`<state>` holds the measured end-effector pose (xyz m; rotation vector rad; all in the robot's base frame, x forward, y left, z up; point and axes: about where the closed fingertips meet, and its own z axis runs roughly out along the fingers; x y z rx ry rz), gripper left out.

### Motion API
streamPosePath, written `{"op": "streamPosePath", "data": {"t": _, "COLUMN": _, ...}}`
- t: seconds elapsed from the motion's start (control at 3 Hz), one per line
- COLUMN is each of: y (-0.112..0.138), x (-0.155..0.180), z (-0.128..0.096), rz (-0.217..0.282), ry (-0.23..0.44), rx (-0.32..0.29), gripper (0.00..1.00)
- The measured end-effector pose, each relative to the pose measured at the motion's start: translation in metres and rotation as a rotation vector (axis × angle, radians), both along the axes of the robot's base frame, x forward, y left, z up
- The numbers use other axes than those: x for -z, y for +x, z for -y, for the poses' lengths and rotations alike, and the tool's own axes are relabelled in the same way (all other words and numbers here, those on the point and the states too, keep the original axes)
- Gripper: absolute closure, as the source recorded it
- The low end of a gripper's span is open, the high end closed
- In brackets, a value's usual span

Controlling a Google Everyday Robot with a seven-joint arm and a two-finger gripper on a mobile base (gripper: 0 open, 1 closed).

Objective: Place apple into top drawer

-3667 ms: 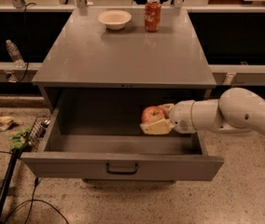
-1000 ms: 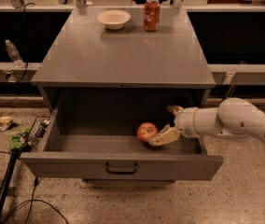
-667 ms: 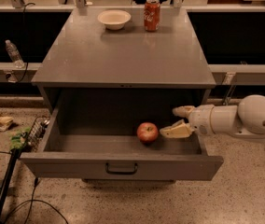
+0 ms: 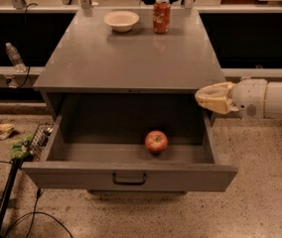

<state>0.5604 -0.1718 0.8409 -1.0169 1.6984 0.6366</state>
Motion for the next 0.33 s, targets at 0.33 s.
{"op": "streamPosePath", "data": {"t": 0.33, "y": 0.0148, "x": -0.0501, "z": -0.0071, "rz": -0.004, "ry": 0.02, "rx": 0.112, "gripper": 0.8}}
